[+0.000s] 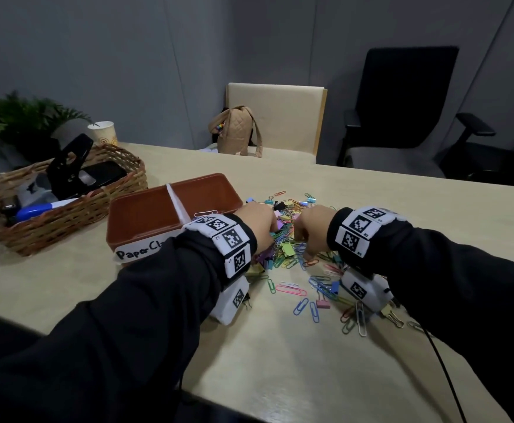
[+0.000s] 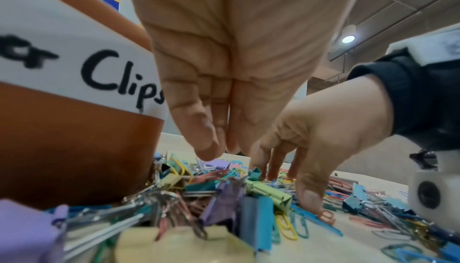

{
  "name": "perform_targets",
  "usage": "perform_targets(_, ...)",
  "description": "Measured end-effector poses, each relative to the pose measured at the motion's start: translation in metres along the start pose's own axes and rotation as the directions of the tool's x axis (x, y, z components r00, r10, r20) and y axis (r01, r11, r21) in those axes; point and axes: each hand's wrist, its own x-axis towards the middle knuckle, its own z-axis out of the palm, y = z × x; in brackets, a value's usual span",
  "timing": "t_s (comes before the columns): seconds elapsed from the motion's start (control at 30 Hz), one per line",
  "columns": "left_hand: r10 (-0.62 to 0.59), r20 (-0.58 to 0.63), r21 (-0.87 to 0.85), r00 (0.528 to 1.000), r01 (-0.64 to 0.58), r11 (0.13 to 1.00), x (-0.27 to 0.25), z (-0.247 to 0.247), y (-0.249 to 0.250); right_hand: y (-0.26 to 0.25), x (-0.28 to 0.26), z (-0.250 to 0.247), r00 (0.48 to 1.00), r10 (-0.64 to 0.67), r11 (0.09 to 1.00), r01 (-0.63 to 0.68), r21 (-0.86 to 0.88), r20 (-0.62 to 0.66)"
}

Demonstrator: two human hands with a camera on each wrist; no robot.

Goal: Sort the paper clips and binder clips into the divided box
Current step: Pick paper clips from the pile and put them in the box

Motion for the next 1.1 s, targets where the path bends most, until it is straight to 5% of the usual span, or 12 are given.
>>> perform_targets(0.27, 0.025, -0.002, -0.014, 1.000, -0.025, 1.000, 0.011, 0.000, 0.005, -0.003, -0.010, 0.002, 0.998, -0.017, 0.999, 0.015, -0.030, -0.052)
perform_targets(0.53, 0.090, 0.064, -0.076, 0.994, -0.085, 0.993, 0.012, 0.011, 0.035, 0.035, -0.033, -0.011, 0.976, 0.122, 0.957, -0.067, 0.281, -0.182)
perform_targets(1.1, 0.168, 0.101, 0.089, 0.981, -0.177, 0.980, 0.034, 0.029, 0.079, 0.073, -0.048, 0.007, 0.936, 0.322, 0.769, -0.173, 0.616, -0.140)
